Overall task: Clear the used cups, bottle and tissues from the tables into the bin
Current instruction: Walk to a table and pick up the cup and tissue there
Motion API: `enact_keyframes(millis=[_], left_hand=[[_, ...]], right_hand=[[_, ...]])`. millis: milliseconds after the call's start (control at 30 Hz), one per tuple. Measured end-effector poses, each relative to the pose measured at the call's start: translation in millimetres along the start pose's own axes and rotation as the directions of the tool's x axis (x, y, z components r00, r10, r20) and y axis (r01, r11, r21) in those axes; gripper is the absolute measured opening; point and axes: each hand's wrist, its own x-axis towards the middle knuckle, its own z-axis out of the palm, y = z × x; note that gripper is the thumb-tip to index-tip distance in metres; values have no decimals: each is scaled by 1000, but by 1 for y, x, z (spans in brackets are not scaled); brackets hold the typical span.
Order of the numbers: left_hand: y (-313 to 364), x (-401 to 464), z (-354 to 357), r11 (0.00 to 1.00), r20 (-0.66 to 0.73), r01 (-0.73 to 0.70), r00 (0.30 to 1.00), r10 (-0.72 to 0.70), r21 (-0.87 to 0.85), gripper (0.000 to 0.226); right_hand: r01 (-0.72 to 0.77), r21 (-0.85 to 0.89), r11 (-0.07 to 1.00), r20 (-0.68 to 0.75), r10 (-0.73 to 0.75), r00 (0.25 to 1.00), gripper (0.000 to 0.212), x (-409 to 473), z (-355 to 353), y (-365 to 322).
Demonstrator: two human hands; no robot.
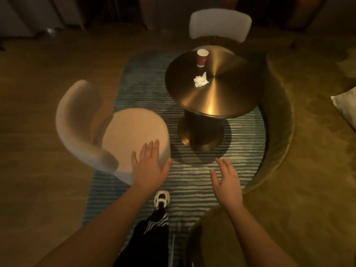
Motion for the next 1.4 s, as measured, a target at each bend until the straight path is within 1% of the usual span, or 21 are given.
enact_keyframes(millis=[133, 267, 400, 500, 567, 700, 767, 933, 1067, 1133, 1233, 1400], left_hand=[[5, 115, 14, 999, -13, -47, 999, 47, -10, 78], [1, 240, 18, 996, 21, -86, 996, 86, 6, 75], [8, 343, 15, 991, 28, -134, 991, 134, 8, 78], [14, 402, 19, 990, 42, -144, 989, 143, 7, 78], [17, 435, 25, 989, 56, -146, 988, 145, 3, 77], [24, 493, 44, 992, 76, -125, 989, 124, 9, 79], [28, 520, 57, 994, 88, -108, 990, 107, 12, 79], [51, 588, 96, 998, 69, -65, 996, 64, 19, 79], [77, 636, 127, 996, 72, -85, 994, 86, -11, 82], [92, 659, 140, 995, 78, -91, 992, 95, -49, 84], [115, 693, 154, 988, 74, -72, 994, 83, -140, 90], [141, 733, 164, 962, 39, -49, 997, 61, -268, 104]], right_hand=[[-43, 7, 999, -41, 43, 998, 48, 106, 11, -10], [-94, 15, 996, -77, 94, 993, 48, 221, 18, -36], [-133, 8, 991, -79, 133, 988, 46, 315, 18, -56], [-164, 5, 986, -51, 164, 985, 46, 371, 23, -60], [-164, -7, 986, -25, 164, 986, 45, 403, 29, -62], [-115, -20, 993, 55, 116, 992, 46, 465, 47, -65], [-75, -64, 995, 88, 80, 993, 46, 496, 58, -64], [11, -157, 988, 142, 12, 990, 49, 567, 85, -51], [103, -192, 976, 253, -53, 966, 57, 604, 109, -33], [99, -190, 977, 297, -40, 954, 55, 615, 116, -22], [42, -170, 984, 279, 7, 960, 48, 630, 111, 2], [-16, -202, 979, 152, 47, 987, 39, 650, 89, 26]])
